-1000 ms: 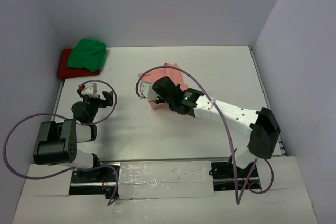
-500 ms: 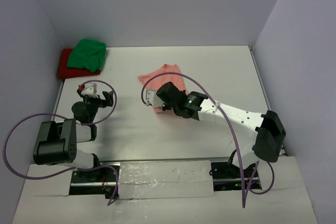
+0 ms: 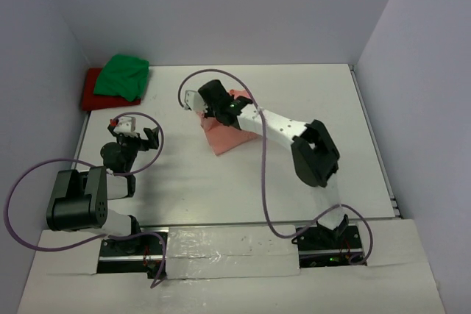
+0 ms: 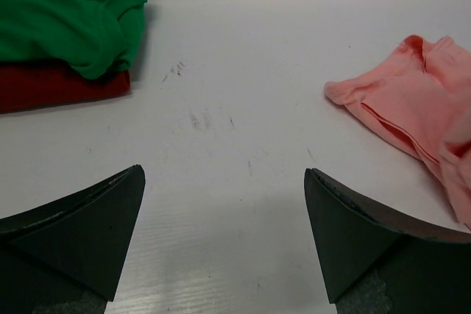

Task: Fold and stack the t-shirts
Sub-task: Fold the tshirt

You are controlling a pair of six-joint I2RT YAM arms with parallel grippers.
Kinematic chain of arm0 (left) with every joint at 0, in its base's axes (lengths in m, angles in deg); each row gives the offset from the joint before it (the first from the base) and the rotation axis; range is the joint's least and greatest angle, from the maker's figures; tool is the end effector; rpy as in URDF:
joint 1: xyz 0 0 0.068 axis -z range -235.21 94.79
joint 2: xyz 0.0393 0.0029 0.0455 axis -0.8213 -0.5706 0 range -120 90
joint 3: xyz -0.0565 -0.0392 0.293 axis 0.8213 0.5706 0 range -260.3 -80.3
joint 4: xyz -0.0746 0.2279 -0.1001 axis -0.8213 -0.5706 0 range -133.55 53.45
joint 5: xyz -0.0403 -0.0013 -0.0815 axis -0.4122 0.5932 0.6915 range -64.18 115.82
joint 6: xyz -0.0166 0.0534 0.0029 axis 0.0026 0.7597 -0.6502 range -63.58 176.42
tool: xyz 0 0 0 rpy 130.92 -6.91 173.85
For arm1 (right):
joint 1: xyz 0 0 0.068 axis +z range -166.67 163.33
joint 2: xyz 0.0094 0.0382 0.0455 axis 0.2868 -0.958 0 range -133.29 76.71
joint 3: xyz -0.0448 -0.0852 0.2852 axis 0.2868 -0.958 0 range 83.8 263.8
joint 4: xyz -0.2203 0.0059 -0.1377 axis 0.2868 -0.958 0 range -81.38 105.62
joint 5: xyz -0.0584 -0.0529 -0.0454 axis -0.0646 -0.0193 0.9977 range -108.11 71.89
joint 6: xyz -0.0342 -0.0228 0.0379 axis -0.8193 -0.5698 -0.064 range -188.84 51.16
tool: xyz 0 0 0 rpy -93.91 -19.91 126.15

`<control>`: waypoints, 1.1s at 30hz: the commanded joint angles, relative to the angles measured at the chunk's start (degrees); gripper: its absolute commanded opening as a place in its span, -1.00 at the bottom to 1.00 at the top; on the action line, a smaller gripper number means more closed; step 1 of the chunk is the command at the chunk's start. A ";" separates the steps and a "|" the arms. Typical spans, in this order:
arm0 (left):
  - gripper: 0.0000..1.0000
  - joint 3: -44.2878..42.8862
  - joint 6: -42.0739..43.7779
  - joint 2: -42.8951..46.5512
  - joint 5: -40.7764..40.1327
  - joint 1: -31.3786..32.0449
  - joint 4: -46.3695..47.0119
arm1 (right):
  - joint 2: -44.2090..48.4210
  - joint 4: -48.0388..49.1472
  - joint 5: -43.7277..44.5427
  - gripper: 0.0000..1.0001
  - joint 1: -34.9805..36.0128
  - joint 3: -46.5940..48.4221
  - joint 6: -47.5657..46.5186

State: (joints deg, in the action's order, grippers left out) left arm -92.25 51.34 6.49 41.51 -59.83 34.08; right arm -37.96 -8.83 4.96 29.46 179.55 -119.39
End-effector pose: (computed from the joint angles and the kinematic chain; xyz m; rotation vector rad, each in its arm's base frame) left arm 0.2320 0.0084 0.1910 0.0796 1.5888 -0.2234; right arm 0.3377 0.3294 0.2825 -1.5820 1.6782 -0.5066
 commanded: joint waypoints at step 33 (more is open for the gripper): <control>0.99 0.08 0.34 -0.34 1.19 -0.30 3.73 | -3.02 -10.53 -16.38 -1.00 -8.34 16.24 34.10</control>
State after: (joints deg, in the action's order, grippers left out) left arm -92.22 51.36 6.49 41.51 -59.83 34.28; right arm -45.06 -14.53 -6.10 21.22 198.39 -91.48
